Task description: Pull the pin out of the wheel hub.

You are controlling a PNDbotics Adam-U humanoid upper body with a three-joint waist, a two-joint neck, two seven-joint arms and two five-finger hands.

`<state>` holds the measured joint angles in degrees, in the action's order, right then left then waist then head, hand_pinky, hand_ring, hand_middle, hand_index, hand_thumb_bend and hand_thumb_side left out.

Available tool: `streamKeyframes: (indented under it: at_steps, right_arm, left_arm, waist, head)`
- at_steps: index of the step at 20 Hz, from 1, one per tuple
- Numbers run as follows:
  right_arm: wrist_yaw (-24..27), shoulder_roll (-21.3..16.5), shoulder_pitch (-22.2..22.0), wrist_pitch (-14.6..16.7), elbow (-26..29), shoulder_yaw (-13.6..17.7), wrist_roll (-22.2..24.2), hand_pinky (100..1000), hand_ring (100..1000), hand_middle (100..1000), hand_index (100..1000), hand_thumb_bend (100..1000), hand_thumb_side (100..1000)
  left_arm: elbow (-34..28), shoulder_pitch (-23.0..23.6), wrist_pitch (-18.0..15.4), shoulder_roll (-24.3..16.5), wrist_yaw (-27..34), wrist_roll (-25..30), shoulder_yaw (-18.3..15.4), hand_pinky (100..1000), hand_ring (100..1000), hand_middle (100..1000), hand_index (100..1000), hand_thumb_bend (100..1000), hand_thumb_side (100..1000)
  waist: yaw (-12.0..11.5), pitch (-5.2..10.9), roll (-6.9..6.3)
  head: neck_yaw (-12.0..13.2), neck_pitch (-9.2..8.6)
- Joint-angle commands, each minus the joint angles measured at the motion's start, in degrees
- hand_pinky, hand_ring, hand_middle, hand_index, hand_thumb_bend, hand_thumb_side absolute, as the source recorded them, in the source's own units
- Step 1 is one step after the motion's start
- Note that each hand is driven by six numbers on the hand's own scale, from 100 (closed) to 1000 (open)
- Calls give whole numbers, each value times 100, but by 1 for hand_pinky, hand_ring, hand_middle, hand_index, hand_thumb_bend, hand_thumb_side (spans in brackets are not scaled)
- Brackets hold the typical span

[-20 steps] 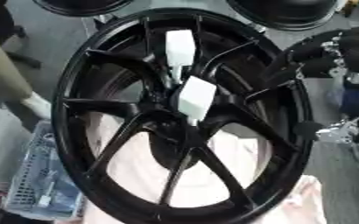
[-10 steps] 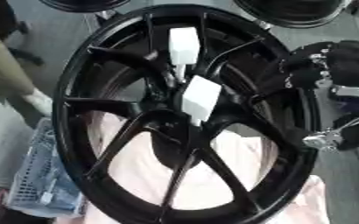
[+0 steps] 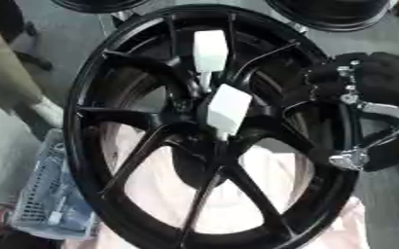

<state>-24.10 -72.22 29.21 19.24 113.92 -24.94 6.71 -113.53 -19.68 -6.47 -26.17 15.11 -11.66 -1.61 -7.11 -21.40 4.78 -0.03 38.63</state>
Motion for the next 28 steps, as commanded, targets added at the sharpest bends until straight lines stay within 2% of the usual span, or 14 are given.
streamKeyframes:
  at_steps: [1,6,7,10,13,18,22,28]
  right_arm:
    - [-107,-98,53,-89,67,17,-63,804,851,811,857,394,251]
    - [-183,-69,31,-158,67,27,-116,806,851,811,858,398,251]
    - [-172,-60,31,-158,67,45,-132,800,853,814,852,349,226]
    - [342,-28,103,-27,67,322,-179,795,854,815,849,315,213]
    - [873,-21,285,105,67,529,90,796,861,819,847,286,206]
    - [1520,67,730,155,67,648,773,798,864,823,850,305,235]
    - [1746,123,919,39,67,658,1209,798,867,827,853,336,247]
    - [1938,288,1322,-93,67,554,1561,799,869,833,857,366,240]
  left_arm:
    - [-106,-14,26,-37,17,8,-1,722,651,519,696,100,699]
    - [-106,-8,29,-30,16,10,-1,723,651,519,696,100,699]
    - [-106,-7,30,-29,16,9,-2,723,651,519,696,100,698]
    - [-106,-7,29,-25,19,-3,-17,723,652,520,696,100,697]
    - [-106,-15,29,-34,32,-31,-42,724,653,521,697,100,695]
    - [-106,1,31,-46,48,-52,-63,724,653,522,697,100,695]
    - [-106,21,42,-47,53,-60,-72,725,653,521,697,100,695]
    - [-106,13,47,-46,63,-64,-79,725,654,522,697,100,694]
  waist:
    - [13,105,-16]
    - [9,103,-17]
    - [11,104,-18]
    - [34,125,-13]
    - [30,157,-2]
    - [22,205,20]
    - [15,227,32]
    - [-10,234,45]
  head:
    - [42,-42]
    - [58,-26]
    - [53,-18]
    - [-6,23]
    - [-95,68]
    - [-226,208]
    - [-275,291]
    - [-332,318]
